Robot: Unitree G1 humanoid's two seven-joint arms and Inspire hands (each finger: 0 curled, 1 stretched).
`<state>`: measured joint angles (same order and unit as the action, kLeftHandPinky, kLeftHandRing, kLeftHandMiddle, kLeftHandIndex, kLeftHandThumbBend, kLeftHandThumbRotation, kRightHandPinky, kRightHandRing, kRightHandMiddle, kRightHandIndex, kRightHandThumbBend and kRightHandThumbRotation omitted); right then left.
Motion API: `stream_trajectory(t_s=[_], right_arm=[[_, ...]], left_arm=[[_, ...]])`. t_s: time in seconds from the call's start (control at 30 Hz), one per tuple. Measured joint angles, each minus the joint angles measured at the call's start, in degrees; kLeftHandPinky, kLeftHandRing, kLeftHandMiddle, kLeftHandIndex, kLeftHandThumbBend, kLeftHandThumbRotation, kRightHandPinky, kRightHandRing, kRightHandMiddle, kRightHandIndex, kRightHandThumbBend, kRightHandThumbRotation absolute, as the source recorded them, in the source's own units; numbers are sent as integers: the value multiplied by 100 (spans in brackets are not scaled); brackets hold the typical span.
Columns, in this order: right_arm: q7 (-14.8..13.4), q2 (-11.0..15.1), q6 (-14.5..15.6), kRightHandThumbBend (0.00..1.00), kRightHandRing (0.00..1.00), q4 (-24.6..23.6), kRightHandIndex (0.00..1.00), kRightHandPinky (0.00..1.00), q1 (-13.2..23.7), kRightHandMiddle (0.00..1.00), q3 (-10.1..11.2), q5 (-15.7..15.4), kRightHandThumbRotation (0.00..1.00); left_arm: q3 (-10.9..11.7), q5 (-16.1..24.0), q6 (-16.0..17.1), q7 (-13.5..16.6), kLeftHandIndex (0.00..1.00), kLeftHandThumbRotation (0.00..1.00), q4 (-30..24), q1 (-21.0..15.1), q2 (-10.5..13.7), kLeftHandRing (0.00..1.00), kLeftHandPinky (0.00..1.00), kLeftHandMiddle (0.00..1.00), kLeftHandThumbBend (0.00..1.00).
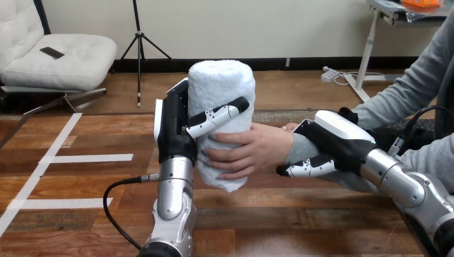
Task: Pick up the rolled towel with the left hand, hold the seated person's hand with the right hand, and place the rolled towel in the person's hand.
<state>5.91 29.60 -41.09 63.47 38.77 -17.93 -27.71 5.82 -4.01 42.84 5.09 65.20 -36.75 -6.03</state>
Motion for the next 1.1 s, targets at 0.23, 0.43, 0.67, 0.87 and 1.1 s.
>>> stream_trajectory(t_s=[0.23,0.43,0.67,0.87,1.1], right_arm=[[0,0,0,56,17,9,23,13,0,22,0,0,38],[0,4,0,56,17,18,23,13,0,22,0,-1,38],[0,23,24,58,19,25,26,16,-1,25,0,-25,40],[12,26,113,63,26,25,32,23,-2,31,-2,-46,45],[203,35,180,76,37,20,45,33,-2,42,9,16,56]], left_arm=[[-13,-4,0,-24,43,0,-1,0,0,39,35,41,73],[-12,-53,-21,-159,47,2,-4,0,1,44,39,46,74],[-19,-51,-244,-426,71,39,-26,-7,37,70,64,72,93],[-62,111,-404,-436,87,64,-26,-11,64,86,85,88,99],[-107,267,-529,-458,94,78,-32,-11,88,97,97,96,100]])
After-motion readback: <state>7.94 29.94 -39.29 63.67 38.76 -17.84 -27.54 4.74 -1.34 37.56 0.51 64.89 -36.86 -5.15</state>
